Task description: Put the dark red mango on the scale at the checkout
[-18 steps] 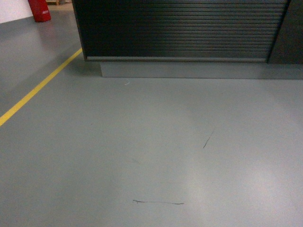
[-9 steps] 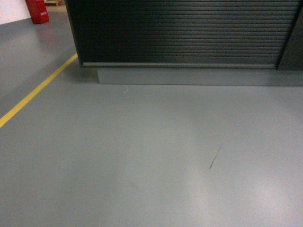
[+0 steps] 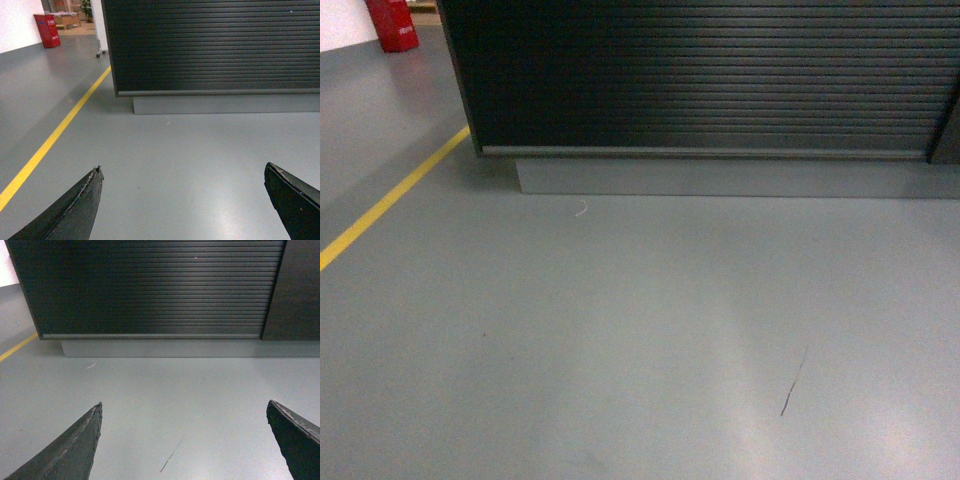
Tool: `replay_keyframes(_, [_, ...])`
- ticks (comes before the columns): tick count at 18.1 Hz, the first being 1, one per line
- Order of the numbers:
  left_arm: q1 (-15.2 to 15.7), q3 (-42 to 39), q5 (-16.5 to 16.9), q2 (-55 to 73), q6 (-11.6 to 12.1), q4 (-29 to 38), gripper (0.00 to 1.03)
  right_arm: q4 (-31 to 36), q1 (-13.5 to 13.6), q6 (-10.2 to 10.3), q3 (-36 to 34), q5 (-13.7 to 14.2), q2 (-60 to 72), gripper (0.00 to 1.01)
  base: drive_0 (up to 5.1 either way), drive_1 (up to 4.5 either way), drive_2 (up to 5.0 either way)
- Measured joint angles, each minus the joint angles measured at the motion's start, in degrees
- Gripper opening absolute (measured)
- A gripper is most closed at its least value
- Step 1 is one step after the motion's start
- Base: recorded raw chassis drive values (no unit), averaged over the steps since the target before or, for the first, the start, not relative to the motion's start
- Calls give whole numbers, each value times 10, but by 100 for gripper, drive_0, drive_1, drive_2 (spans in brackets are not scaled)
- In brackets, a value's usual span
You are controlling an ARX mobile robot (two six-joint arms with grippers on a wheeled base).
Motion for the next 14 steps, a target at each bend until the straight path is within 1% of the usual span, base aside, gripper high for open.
replay_keyframes(14, [0, 0, 0, 0, 0, 2, 98, 0, 0, 0, 0, 0, 0, 98, 0, 350, -350])
